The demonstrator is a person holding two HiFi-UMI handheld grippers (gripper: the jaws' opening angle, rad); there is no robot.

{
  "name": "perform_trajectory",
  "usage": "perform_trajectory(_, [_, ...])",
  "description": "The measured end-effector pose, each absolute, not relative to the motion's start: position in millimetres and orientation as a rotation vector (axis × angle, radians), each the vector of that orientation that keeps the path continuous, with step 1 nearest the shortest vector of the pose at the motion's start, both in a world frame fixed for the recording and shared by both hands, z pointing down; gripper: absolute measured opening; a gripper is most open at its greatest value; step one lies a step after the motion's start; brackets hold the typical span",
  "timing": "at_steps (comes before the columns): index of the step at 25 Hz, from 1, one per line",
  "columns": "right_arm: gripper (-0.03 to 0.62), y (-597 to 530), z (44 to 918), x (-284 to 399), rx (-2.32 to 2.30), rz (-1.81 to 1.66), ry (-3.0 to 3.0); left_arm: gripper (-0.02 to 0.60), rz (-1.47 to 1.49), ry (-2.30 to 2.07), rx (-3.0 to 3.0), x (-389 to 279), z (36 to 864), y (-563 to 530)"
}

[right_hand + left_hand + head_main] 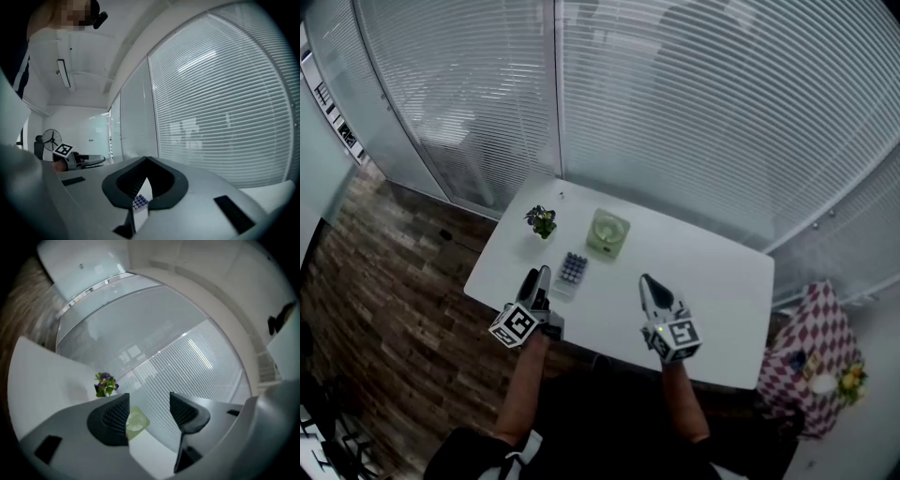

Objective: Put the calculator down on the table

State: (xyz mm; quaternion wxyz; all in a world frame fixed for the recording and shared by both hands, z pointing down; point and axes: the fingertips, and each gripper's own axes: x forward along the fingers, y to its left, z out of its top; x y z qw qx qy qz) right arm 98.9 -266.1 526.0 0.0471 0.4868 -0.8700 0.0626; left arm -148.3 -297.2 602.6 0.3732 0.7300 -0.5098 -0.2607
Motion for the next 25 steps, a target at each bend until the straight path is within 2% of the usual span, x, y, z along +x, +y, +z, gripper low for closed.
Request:
perform_trajectory(12, [0.006, -267.5, 520.4, 84.2, 1.435, 0.102, -2.711, 0.25, 0.012, -1.652, 2.62, -120.5, 531.5, -280.1])
perform_trajectory(25, [0.006, -270.6, 521.3, 75.1, 1.397, 0.037, -2.697, 0.25, 0.032, -1.684, 2.777, -105.1, 500.6, -273.3])
